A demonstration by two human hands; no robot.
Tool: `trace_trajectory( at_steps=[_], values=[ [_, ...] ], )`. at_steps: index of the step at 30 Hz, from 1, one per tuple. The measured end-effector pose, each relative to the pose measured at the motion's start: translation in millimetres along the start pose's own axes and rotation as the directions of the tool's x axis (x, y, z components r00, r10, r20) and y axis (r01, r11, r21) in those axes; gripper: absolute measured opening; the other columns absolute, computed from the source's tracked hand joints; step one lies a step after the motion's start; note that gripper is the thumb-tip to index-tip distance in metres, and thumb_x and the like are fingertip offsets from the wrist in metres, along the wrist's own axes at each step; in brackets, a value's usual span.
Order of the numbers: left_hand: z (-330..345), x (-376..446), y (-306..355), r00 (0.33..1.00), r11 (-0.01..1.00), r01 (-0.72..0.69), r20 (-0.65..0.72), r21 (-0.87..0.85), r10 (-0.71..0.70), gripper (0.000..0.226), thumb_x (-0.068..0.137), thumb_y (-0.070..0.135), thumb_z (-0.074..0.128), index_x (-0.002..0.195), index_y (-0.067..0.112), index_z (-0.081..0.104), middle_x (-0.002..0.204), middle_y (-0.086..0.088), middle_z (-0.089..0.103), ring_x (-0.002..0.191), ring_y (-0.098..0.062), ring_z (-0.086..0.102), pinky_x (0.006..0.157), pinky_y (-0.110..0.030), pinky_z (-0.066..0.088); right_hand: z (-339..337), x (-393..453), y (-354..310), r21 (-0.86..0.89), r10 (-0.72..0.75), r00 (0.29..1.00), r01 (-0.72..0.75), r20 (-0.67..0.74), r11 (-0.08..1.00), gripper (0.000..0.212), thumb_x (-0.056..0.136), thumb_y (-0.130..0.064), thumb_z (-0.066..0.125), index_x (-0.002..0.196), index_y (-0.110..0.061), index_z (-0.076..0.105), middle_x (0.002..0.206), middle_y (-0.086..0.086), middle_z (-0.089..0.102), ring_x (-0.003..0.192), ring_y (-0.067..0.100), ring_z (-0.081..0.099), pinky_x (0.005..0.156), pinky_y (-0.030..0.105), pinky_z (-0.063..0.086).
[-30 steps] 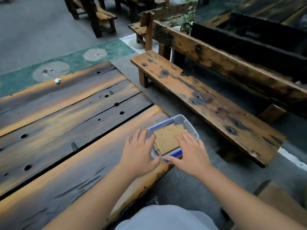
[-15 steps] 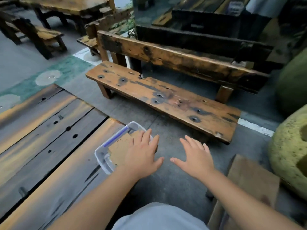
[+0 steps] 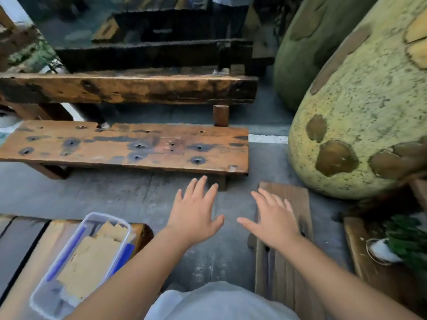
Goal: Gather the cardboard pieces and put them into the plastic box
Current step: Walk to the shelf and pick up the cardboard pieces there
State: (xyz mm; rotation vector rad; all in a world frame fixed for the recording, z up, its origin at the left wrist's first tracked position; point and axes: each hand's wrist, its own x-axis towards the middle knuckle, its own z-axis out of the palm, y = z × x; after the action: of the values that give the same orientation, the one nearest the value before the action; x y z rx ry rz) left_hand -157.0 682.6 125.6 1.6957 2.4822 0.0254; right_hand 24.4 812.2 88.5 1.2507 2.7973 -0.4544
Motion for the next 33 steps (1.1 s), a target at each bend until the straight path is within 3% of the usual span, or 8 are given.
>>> trace_trajectory(
  at_steps=[7,15,18,24,33],
  values=[
    [-5.5,58.2,53.6,0.962,0.962,-0.272,0.015,-0.008,0.272,0.081,0.077,0.069,0.032,0.146,0.027,0.022,0.158,-0.008,0.015,0.145,-0.027,0.011,0.11,-0.057,0.026,-16.3,-22.8,47.6,0.059,0.26,0.964,-0.256,-0.06,0.965,0.099,0.067,-0.09,0.028,0.148,-0.033,0.028,0.158,-0.008,0.024,0.143,0.015,0.022,0.115,0.048,0.015],
    [-4.4,113.4,103.4,0.797,0.796,-0.604,0.02,0.034,0.604,0.08,0.078,0.07,0.035,0.143,0.025,0.028,0.156,-0.011,0.022,0.142,-0.031,0.019,0.106,-0.059,0.033,-26.3,-59.7,70.2,0.113,0.573,0.811,-0.563,-0.119,0.819,0.098,0.068,-0.089,0.029,0.147,-0.031,0.028,0.158,-0.006,0.026,0.143,0.018,0.024,0.115,0.051,0.017],
    [-0.6,127.0,124.6,0.681,0.682,-0.731,0.067,0.024,0.729,0.081,0.078,0.072,0.035,0.144,0.026,0.026,0.158,-0.01,0.018,0.143,-0.031,0.017,0.107,-0.06,0.03,-25.4,-83.0,71.6,0.145,0.69,0.711,-0.675,-0.134,0.724,0.101,0.067,-0.09,0.022,0.148,-0.03,0.027,0.159,-0.005,0.024,0.144,0.018,0.022,0.115,0.052,0.018],
    [7.1,125.6,177.8,0.438,0.446,-0.895,0.135,-0.03,0.889,0.083,0.078,0.072,0.031,0.148,0.029,0.016,0.161,-0.005,0.002,0.147,-0.027,0.004,0.11,-0.062,0.023,-13.0,-135.5,69.2,0.207,0.847,0.521,-0.822,-0.106,0.531,0.098,0.072,-0.09,0.013,0.152,-0.034,0.01,0.163,-0.007,0.005,0.148,0.013,0.002,0.117,0.051,0.011],
    [21.6,51.1,276.5,0.137,0.151,-0.986,0.173,-0.073,0.975,0.085,0.076,0.074,0.029,0.148,0.032,0.013,0.162,-0.003,0.0,0.148,-0.024,0.001,0.112,-0.058,0.019,1.2,-247.6,60.9,0.304,0.962,0.26,-0.912,-0.087,0.274,0.093,0.075,-0.084,0.019,0.151,-0.034,0.007,0.163,-0.006,0.0,0.149,0.015,-0.001,0.116,0.049,0.009]
  ],
)
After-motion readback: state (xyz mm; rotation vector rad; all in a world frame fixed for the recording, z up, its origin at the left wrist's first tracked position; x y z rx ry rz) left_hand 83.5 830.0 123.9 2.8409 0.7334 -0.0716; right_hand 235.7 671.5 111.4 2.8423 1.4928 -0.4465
